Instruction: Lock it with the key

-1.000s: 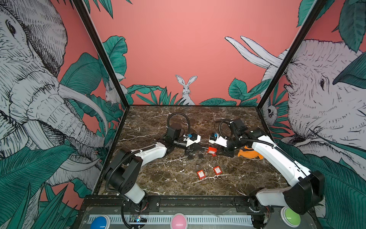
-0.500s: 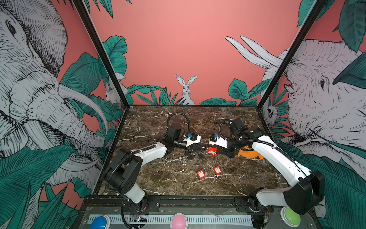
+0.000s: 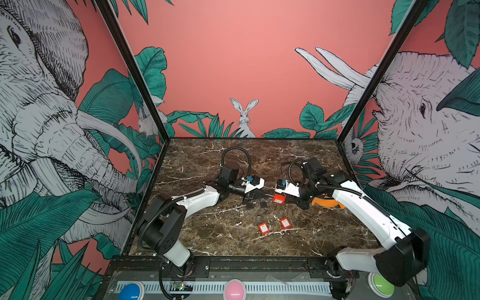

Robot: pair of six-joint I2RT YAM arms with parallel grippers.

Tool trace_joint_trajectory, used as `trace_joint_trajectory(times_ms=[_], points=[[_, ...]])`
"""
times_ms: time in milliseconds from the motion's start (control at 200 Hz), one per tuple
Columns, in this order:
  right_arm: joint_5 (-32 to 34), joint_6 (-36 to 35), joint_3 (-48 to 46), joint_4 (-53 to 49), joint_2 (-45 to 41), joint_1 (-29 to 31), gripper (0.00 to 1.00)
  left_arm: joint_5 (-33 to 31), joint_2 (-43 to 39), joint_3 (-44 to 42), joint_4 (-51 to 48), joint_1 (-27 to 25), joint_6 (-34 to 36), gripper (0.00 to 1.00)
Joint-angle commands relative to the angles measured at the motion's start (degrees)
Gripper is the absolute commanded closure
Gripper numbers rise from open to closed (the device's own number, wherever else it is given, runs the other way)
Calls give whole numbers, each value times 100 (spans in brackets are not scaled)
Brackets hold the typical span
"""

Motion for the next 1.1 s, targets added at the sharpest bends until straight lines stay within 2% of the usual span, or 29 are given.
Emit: trace_joint_trajectory(times_ms=[0,215,380,475,590,640,895,1096], points=[[227,-277,-138,-290,-287,-49,100,66,-328,105,-418,203,306,100],[344,-344,-374,-257,-476,-209,100,67,-581,-20,-854,439,574,100],[362,-122,-606,43,-565,-258,100,58,-739,24,-1356,531,856,100],[518,213,-747,332,-658,-267,100,-54,-817,362,-2806,623,1540,100],[842,918,-1077,1079,-895,-268,100,-623,-596,1238,-5638,624,3056,100],[908,1208,-1237,1428,-1021,-264,100,-853,-500,1486,-6359,628,3279,100],[494,2468,-1920,2804,-1519,-262,100,-1685,-383,1793,-7810,589,3415,100],[453,2921,-2400,3500,-1824,-238,100,-2095,-19,1895,-8386,422,3412,100]])
